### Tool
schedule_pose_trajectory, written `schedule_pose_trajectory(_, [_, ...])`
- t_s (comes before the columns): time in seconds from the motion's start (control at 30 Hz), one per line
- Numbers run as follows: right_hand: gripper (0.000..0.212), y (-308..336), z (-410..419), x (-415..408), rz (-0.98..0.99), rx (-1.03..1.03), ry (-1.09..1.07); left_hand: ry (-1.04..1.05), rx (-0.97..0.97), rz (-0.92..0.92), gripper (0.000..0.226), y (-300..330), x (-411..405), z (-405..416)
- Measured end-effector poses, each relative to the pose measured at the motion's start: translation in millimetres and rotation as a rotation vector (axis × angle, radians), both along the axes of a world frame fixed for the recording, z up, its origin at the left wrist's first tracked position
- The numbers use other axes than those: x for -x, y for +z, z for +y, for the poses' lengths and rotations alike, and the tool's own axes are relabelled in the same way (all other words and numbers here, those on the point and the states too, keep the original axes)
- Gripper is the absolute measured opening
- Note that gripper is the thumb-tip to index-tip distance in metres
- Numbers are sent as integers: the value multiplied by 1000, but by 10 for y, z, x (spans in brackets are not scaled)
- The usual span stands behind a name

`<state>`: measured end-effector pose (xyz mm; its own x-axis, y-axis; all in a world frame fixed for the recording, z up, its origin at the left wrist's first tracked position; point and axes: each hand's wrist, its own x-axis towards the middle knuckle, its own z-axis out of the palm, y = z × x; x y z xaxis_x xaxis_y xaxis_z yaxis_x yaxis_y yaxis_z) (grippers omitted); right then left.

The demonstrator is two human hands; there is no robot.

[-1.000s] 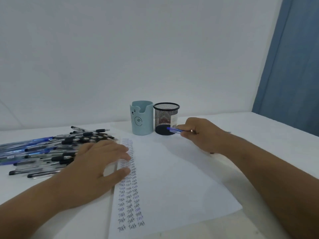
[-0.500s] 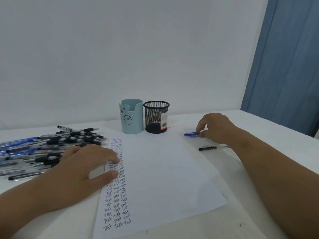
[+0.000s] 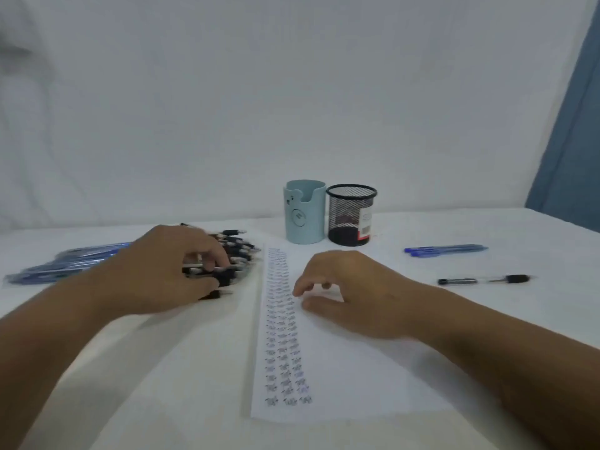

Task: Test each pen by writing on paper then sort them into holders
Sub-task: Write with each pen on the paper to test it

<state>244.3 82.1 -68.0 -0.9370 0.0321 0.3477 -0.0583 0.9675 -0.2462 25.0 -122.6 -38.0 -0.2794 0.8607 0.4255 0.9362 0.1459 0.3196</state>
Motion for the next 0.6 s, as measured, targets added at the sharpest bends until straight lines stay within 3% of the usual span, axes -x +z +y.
schedule_pose_trajectory(0.2, [11,-126,10,36,60,41,50,167,370,3,21,206,235,-255])
schedule_pose_trajectory(0.6, [10,-155,5,43,19,109,45,190,424,90,10,167,101,-174])
